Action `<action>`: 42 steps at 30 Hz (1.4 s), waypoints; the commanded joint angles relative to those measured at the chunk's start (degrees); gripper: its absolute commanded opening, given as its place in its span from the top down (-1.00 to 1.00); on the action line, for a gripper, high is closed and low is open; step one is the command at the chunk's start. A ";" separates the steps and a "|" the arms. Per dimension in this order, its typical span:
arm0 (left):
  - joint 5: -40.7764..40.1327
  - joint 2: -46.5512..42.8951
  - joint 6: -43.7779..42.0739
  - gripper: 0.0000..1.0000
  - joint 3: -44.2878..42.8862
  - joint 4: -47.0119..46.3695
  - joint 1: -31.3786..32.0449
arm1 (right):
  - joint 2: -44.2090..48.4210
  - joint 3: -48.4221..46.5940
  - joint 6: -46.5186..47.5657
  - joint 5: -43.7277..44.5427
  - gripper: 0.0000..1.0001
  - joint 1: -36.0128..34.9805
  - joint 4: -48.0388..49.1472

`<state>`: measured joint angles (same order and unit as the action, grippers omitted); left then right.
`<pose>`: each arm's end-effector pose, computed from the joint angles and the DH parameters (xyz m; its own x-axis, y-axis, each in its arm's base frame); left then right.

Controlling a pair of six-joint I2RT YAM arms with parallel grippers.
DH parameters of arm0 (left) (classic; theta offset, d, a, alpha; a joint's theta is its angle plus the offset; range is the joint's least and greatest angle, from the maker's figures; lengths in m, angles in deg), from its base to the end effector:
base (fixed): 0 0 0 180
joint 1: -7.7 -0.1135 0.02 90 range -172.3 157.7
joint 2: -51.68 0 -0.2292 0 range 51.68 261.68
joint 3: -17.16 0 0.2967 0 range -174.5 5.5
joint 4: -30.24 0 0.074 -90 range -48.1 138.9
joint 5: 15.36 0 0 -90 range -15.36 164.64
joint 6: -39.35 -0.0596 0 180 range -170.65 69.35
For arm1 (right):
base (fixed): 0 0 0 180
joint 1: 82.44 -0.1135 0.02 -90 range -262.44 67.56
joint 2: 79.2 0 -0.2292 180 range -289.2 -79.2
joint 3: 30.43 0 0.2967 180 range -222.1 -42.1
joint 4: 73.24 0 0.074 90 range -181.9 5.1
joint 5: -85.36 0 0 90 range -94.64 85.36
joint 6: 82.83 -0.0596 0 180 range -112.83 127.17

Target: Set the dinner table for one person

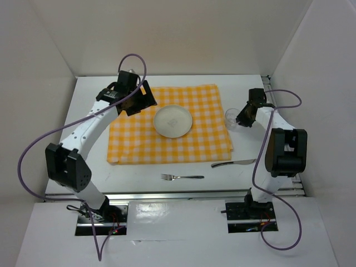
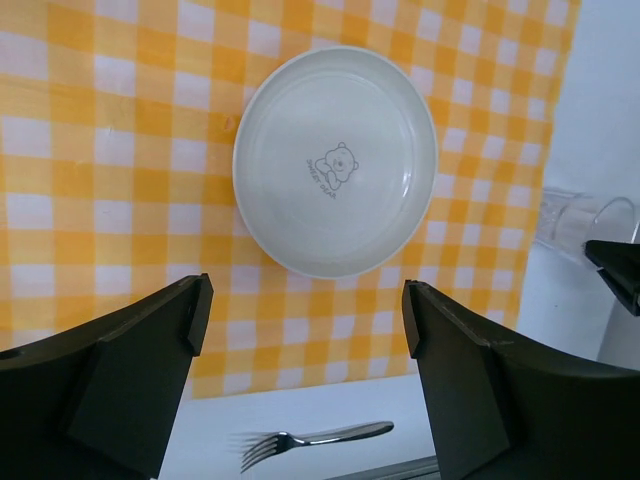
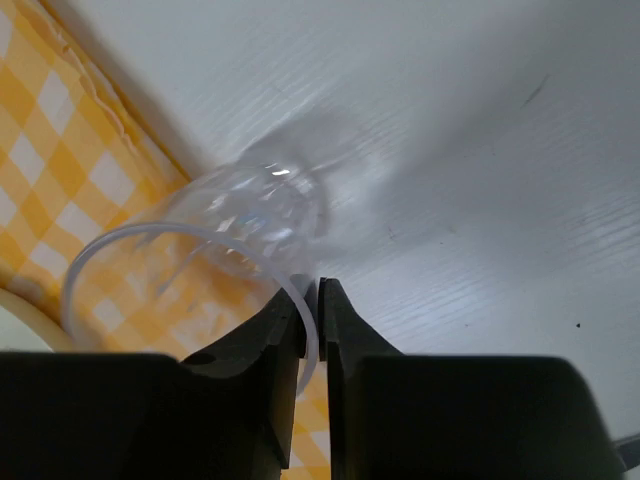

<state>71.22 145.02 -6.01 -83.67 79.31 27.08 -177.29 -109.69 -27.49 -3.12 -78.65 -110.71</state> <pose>0.4043 -0.1385 0.2924 -0.6486 -0.5154 -0.5601 -0.2342 0.8353 -0.4974 0.4062 -0.0285 0.1335 -0.6369 0.6119 -0.4689 0.5385 0.7884 0.2974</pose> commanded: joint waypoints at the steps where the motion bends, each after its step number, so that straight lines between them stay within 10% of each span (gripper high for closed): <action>1: -1.06 -3.77 -1.75 -0.88 -0.92 3.10 -0.04 | 1.57 -4.82 0.03 4.71 0.69 0.16 2.07; 3: -1.06 -5.62 -2.98 -0.88 -0.92 3.11 -0.04 | 4.47 -5.61 1.50 10.65 1.00 -0.62 2.07; 23: -3.61 -24.86 -3.78 -0.74 18.66 5.39 0.57 | -20.56 -45.15 8.99 10.52 1.00 -15.65 -9.26; 38: -5.10 -29.88 -0.70 -0.77 25.36 8.47 2.24 | -34.81 -57.21 7.94 9.99 1.00 -17.32 -14.80; 42: -5.81 -29.36 -1.22 -0.77 24.74 9.78 3.39 | -36.73 -57.91 7.94 9.47 0.58 -17.33 -14.19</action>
<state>66.65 116.10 -7.95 -58.23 87.66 29.75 -212.61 -164.09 -19.16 5.79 -95.11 -124.30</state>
